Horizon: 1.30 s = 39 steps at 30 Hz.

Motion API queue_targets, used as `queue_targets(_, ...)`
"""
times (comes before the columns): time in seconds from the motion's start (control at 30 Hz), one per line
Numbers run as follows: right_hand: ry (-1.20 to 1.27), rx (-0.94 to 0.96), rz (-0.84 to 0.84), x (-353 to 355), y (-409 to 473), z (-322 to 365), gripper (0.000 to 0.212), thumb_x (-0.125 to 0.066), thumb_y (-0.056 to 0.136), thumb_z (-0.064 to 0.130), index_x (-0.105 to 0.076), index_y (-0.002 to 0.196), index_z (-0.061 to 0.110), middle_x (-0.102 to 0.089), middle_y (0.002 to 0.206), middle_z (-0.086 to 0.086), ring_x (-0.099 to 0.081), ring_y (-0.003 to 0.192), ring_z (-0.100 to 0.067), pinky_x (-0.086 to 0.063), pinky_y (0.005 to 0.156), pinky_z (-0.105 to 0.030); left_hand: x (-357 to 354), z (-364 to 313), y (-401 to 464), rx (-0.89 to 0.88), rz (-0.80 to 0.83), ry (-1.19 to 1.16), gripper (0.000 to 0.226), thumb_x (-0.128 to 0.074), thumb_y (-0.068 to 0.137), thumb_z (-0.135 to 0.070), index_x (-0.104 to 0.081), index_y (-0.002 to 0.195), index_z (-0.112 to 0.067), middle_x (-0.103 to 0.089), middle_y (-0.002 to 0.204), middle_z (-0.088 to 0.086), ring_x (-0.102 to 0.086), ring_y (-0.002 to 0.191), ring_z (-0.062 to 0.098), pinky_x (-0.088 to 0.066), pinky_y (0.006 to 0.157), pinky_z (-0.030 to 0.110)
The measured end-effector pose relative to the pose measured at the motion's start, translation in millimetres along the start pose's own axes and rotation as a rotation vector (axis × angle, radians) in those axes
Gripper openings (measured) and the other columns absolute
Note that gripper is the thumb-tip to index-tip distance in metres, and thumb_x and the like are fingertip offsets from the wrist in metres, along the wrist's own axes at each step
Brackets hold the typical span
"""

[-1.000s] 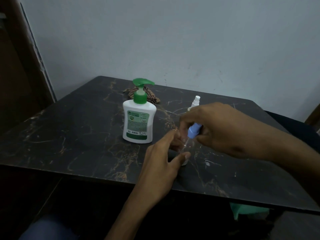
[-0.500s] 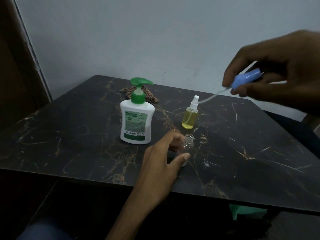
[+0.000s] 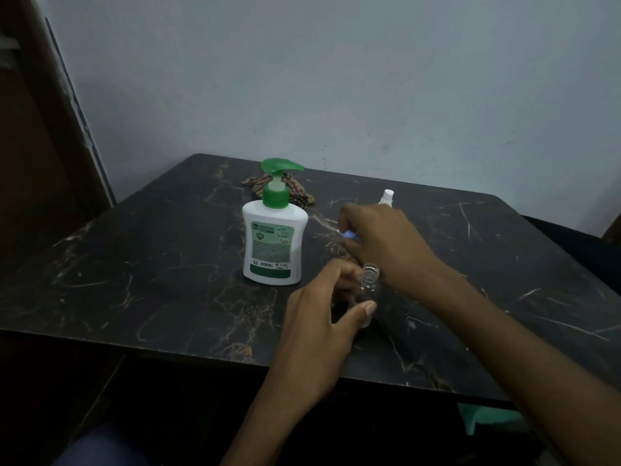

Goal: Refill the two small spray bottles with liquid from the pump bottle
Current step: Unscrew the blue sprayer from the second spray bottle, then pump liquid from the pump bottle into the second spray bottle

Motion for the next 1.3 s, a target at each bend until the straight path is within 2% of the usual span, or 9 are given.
queue_targets(0.07,-0.042,0.014,-0.006,-5.7,8.9,-1.9,0.020,-0.067,0.091,0.012,-0.049,0.085,0.019,-0.056,0.081,0.003,-0.052,0.072,-0.020,-0.037,0.061,-0.031,0.3,0.3,0.2,-0.003,-0.006,0.007,0.024,-0.079,0.089,-0.011,-0.068,0.104,-0.025,-0.075,0.099,-0.016,-0.071,0.098,0.003,-0.053,0.083,0.017)
queue_targets(0.47,-0.206,0.091,0.059,-35.9,18.1,-9.2,0.023,-0.068,0.089,0.013,-0.047,0.081,0.017,-0.066,0.085,-0.010,-0.064,0.077,-0.030,-0.056,0.069,-0.044,-0.5,2.6,-0.2,-0.009,-0.017,0.032,0.026,-0.079,0.088,-0.014,-0.068,0.107,-0.027,-0.074,0.100,-0.015,-0.071,0.100,0.002,-0.052,0.085,0.017)
queue_targets(0.57,-0.268,0.120,0.062,-33.3,13.9,-6.7,0.011,-0.068,0.094,0.017,-0.063,0.097,0.008,-0.066,0.096,-0.011,-0.062,0.088,-0.027,-0.056,0.075,-0.042,-0.9,2.6,0.1,-0.006,-0.022,0.036,0.026,-0.080,0.088,-0.014,-0.068,0.107,-0.027,-0.074,0.101,-0.015,-0.070,0.101,0.001,-0.051,0.085,0.014)
queue_targets(0.7,-0.260,0.135,0.028,-23.3,1.7,-11.2,0.027,-0.073,0.093,0.021,-0.063,0.117,0.010,-0.064,0.112,-0.008,-0.058,0.100,-0.023,-0.056,0.081,-0.039,-0.7,3.1,-0.4,0.003,-0.022,0.043,0.025,-0.080,0.089,-0.016,-0.067,0.107,-0.028,-0.074,0.101,-0.015,-0.070,0.102,0.001,-0.052,0.086,0.016)
queue_targets(0.87,-0.058,0.006,-0.061,15.0,-32.7,-23.0,0.018,-0.060,0.096,0.022,-0.066,0.111,0.014,-0.066,0.110,-0.004,-0.059,0.097,-0.024,-0.045,0.075,-0.035,-1.4,4.9,-0.5,0.016,-0.015,0.035,0.024,-0.079,0.089,-0.017,-0.066,0.104,-0.030,-0.073,0.099,-0.015,-0.070,0.100,0.004,-0.056,0.088,0.025)
queue_targets(0.97,0.177,-0.068,-0.152,31.0,-70.2,-27.8,0.020,-0.067,0.092,0.014,-0.071,0.110,0.023,-0.071,0.102,0.011,-0.064,0.090,-0.006,-0.054,0.076,-0.028,-2.2,5.9,-0.5,0.026,-0.006,0.041,0.023,-0.078,0.090,-0.020,-0.066,0.107,-0.031,-0.073,0.101,-0.015,-0.070,0.102,0.004,-0.057,0.089,0.029)
queue_targets(1.03,0.412,-0.128,-0.111,30.4,-92.7,-27.8,0.032,-0.067,0.092,0.006,-0.071,0.113,0.030,-0.073,0.103,0.018,-0.068,0.098,-0.001,-0.054,0.080,-0.020,-2.0,4.1,-1.0,0.020,-0.015,0.043,0.023,-0.078,0.090,-0.019,-0.068,0.108,-0.031,-0.074,0.100,-0.015,-0.070,0.100,0.005,-0.056,0.087,0.026)
queue_targets(1.13,0.685,-0.141,0.028,25.2,-116.7,-14.6,0.048,-0.067,0.092,0.000,-0.064,0.126,0.035,-0.070,0.117,0.017,-0.067,0.113,-0.005,-0.056,0.091,-0.027,-0.2,2.4,-1.1,0.015,-0.041,0.080,0.026,-0.079,0.089,-0.019,-0.070,0.110,-0.032,-0.072,0.099,-0.015,-0.070,0.098,0.005,-0.056,0.085,0.024)
queue_targets(1.3,0.651,-0.066,0.063,11.7,-120.9,3.4,0.054,-0.074,0.091,0.013,-0.053,0.135,0.037,-0.068,0.123,0.023,-0.066,0.114,0.001,-0.052,0.094,-0.022,0.2,2.6,-1.4,0.018,-0.065,0.116,0.033,-0.080,0.088,-0.019,-0.072,0.117,-0.033,-0.074,0.104,-0.015,-0.071,0.103,0.003,-0.058,0.090,0.028)
Point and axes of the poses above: each hand's wrist, its own y-axis towards the middle knuckle, its own x-axis out of the back of the hand, z = x × y, the point moved 5 cm from there along y, towards the middle knuckle
